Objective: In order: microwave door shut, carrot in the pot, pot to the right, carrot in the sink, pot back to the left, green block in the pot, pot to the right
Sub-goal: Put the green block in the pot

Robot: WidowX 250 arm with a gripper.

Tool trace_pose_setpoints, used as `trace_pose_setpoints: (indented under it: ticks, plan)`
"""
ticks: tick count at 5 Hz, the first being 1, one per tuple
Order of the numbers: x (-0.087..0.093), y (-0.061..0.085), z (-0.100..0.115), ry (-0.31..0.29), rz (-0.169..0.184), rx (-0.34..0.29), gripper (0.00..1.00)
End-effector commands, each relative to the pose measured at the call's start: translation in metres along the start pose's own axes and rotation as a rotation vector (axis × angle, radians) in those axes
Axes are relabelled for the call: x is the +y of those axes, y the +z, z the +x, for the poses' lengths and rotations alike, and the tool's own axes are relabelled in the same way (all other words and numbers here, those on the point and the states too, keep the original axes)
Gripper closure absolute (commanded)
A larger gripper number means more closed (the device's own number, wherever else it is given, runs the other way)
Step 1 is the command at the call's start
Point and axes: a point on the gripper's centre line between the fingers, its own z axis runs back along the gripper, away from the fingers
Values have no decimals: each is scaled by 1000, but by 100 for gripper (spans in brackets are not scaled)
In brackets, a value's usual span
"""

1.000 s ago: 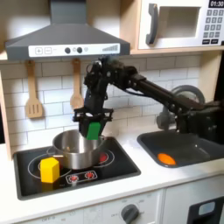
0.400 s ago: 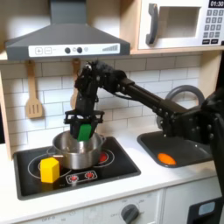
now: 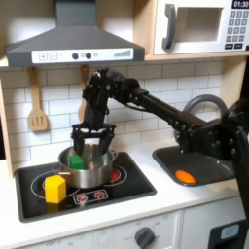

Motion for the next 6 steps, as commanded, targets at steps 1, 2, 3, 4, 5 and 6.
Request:
trace_pose_setpoints:
  ticks: [1, 2, 3, 4, 5, 6]
  plan:
    - [-3, -4, -7, -7, -18, 14, 0]
    - [-12, 5, -15, 0, -54, 34, 0]
    - [-6, 9, -14, 12, -46, 18, 0]
    - [-6, 11, -15, 13, -47, 16, 0]
    - [-6, 11, -15, 13, -47, 16, 0]
    - [-18, 14, -21, 0, -57, 3, 0]
